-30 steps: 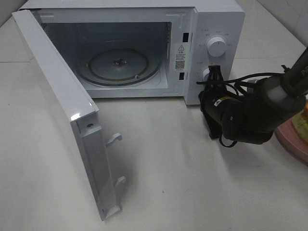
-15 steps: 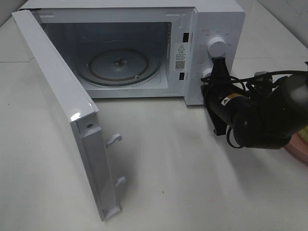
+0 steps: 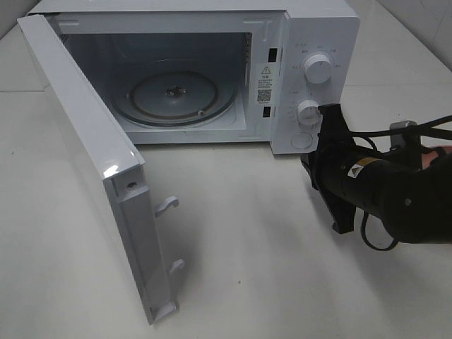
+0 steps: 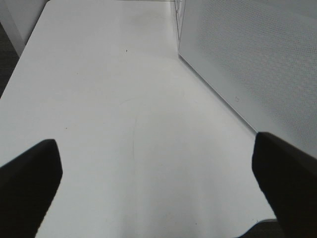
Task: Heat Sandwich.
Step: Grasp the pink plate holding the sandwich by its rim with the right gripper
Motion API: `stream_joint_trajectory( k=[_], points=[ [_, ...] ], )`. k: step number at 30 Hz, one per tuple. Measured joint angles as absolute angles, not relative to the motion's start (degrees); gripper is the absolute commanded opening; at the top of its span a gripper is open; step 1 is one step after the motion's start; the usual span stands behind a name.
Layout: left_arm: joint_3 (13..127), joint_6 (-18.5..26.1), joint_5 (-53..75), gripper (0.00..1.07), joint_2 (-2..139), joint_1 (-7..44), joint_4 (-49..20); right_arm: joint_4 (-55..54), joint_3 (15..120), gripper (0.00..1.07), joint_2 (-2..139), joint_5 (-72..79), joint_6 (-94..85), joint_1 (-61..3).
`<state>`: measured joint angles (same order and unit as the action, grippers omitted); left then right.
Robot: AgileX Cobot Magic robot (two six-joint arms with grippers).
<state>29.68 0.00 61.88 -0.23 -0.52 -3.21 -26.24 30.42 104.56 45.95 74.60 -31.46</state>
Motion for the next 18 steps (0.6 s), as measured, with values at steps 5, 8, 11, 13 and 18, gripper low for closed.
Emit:
stream_joint_trajectory(
  k=[5,8,11,13,18],
  points=[
    [29.68,0.00,61.88,1.00,-0.23,-0.52,-3.21,-26.24,28.99,0.07,100.61,39.99,71.68,-31.46],
    [29.68,0.00,61.88,1.00,-0.23,-0.52,-3.21,-26.24,28.88,0.07,98.26,35.35,67.38,-31.46],
    [29.68,0.00,61.88,1.00,-0.23,-0.52,-3.21,-26.24,28.88,0.09,95.63,30.48,62.28,-31.46],
    [29.68,0.00,61.88,1.00,-0.23,-0.52,-3.21,-26.24,28.82,0.10,93.85,27.27,58.67,-31.46],
    [29.68,0.00,61.88,1.00,-0.23,-0.52,-3.21,-26.24,28.76,0.11,88.92,18.33,47.67,-31.46]
  ],
)
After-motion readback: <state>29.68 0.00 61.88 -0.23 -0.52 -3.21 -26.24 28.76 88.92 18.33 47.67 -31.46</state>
